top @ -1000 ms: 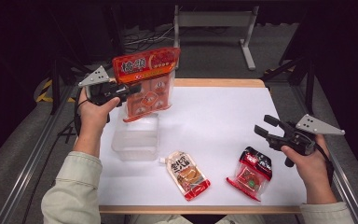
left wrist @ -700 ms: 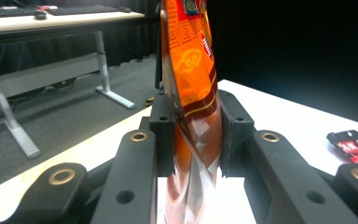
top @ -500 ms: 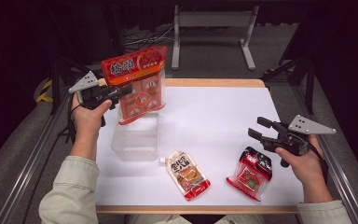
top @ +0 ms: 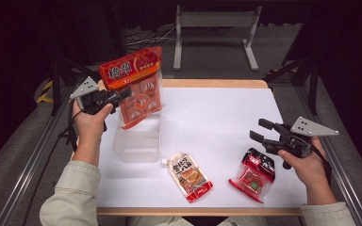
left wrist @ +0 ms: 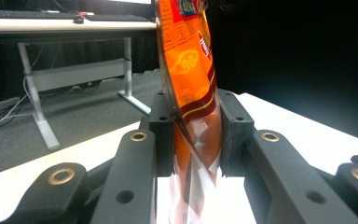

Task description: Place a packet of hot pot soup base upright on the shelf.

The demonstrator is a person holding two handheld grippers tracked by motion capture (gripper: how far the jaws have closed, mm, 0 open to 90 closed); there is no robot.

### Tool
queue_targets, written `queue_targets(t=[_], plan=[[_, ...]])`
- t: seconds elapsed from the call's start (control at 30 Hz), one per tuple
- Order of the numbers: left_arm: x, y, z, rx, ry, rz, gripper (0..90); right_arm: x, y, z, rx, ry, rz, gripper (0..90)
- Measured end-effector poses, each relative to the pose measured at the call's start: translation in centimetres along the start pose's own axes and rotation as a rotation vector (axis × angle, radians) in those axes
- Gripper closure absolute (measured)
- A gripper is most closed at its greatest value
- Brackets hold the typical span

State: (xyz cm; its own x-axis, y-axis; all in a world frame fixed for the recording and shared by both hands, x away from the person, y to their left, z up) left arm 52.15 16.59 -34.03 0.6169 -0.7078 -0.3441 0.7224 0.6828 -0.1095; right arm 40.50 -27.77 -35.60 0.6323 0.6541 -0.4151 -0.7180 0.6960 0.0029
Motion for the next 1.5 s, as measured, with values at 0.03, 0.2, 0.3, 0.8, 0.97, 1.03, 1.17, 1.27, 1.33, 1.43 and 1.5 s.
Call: queue_targets(t=[0.03, 0.2, 0.3, 0.8, 0.97, 1.03, 1.17, 1.27, 1.33, 1.43, 1.5], plan=[[0.0, 0.0, 0.0, 0.0, 0.0, 0.0, 71.5, 0.0, 0.0, 0.0, -0.001, 0.002, 0.003, 40.7], [-0.1, 0.2, -0.4, -0.012, 0.034, 0.036, 71.5, 0.2, 0.3, -0.1, -0.005, 0.007, 0.02, 40.4], [-0.1, 0.1, -0.5, -0.011, 0.036, 0.03, 71.5, 0.3, 0.6, -0.1, -0.013, 0.006, 0.031, 39.9], [1.5, 0.0, -0.5, -0.024, 0.043, 0.048, 71.5, 0.8, 0.9, -0.2, -0.022, 0.018, 0.044, 39.2], [1.3, 0.4, -0.9, -0.057, 0.039, 0.067, 71.5, 0.9, 0.9, -0.3, -0.022, 0.02, 0.046, 39.2], [1.2, 0.4, -1.3, -0.072, 0.028, 0.071, 71.4, 0.9, 0.9, -0.3, -0.022, 0.022, 0.047, 39.2], [0.6, 0.3, -1.8, -0.075, 0.045, 0.077, 71.4, 0.8, 1.0, -0.2, -0.021, 0.018, 0.051, 39.0], [-0.1, -0.2, -2.0, -0.054, 0.074, 0.086, 71.5, 0.9, 1.0, -0.3, -0.022, 0.024, 0.049, 39.0], [-0.4, -0.6, -2.2, -0.042, 0.091, 0.093, 71.4, 1.0, 1.1, -0.3, -0.022, 0.026, 0.053, 38.8], [-0.6, -1.0, -2.3, -0.025, 0.111, 0.104, 71.5, 1.2, 1.2, -0.3, -0.024, 0.029, 0.059, 38.7], [-0.6, -1.2, -2.4, -0.012, 0.132, 0.123, 71.5, 1.3, 1.3, -0.3, -0.026, 0.029, 0.062, 38.6]])
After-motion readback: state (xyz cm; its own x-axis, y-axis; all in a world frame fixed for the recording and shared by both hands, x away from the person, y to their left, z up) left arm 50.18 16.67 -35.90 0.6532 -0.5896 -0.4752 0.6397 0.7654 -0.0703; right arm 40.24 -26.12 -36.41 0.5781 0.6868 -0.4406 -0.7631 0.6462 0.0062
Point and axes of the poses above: each handheld gripper's, and its own axes: x roughly forward along the jaws, z roughly out of its top, y roughly to its left, the point moved 8 cm from there along x, roughly forward along the jaws, and after that the axes turned 11 degrees about y, right-handed, at the moved point
